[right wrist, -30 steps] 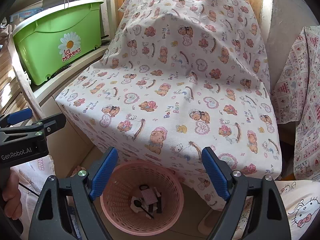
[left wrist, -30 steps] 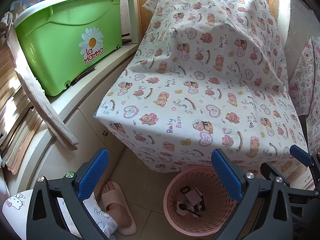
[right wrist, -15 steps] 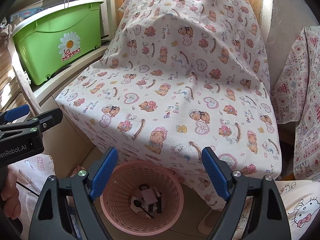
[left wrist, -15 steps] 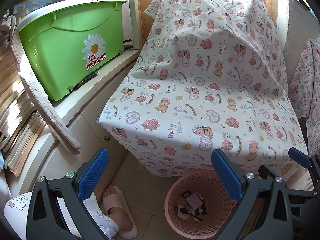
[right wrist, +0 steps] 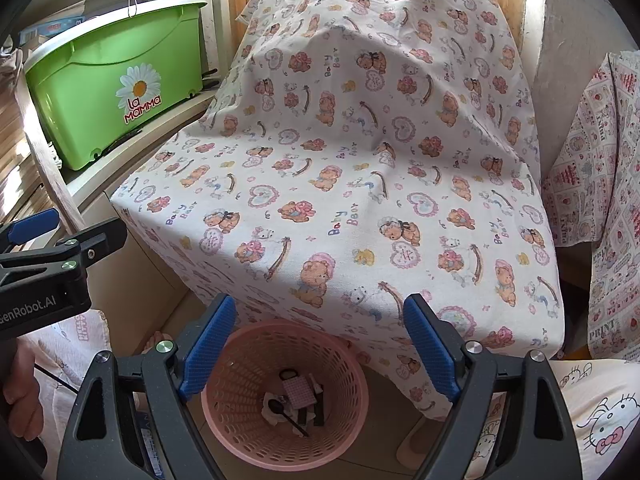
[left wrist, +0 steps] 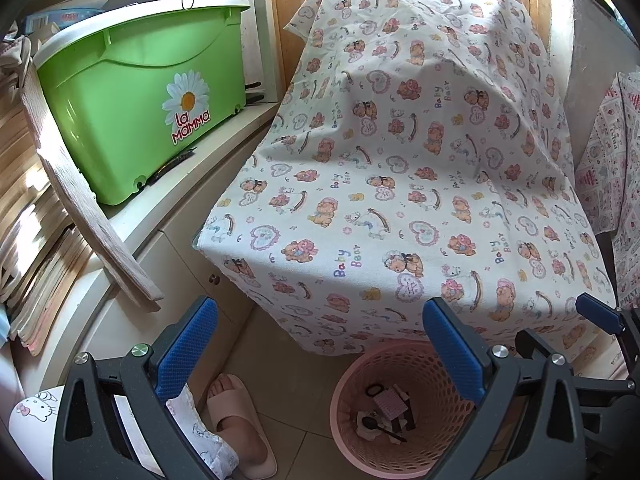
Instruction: Collect trash
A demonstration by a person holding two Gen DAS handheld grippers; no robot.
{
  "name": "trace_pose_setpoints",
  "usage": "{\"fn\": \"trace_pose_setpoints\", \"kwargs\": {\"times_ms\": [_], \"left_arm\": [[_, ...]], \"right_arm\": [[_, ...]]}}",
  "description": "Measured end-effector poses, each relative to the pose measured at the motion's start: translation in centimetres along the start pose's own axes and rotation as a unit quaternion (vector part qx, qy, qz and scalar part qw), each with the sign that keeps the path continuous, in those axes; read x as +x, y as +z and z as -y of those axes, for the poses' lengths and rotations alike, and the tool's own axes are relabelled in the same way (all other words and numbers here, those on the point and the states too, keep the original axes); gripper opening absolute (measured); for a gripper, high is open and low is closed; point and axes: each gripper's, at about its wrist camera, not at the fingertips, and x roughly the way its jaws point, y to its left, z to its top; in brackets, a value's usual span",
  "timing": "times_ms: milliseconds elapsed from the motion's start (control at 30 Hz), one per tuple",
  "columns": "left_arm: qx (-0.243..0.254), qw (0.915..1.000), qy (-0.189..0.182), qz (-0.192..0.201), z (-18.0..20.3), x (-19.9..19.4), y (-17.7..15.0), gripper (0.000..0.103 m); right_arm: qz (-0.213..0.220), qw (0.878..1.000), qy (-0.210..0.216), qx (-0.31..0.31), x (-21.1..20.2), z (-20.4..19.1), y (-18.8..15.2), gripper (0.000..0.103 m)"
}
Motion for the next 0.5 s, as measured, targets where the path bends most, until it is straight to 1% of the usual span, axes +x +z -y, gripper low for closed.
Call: {"fn": "trace_pose_setpoints", "kwargs": {"times_ms": [500], "left_arm": [[0.002, 1.0000, 0.002, 0.002, 0.02, -0.08, 0.04, 0.101]], "right_arm": [[0.000, 1.000, 0.000, 0.001, 0.00, -0.04, -0.01, 0.087]]}}
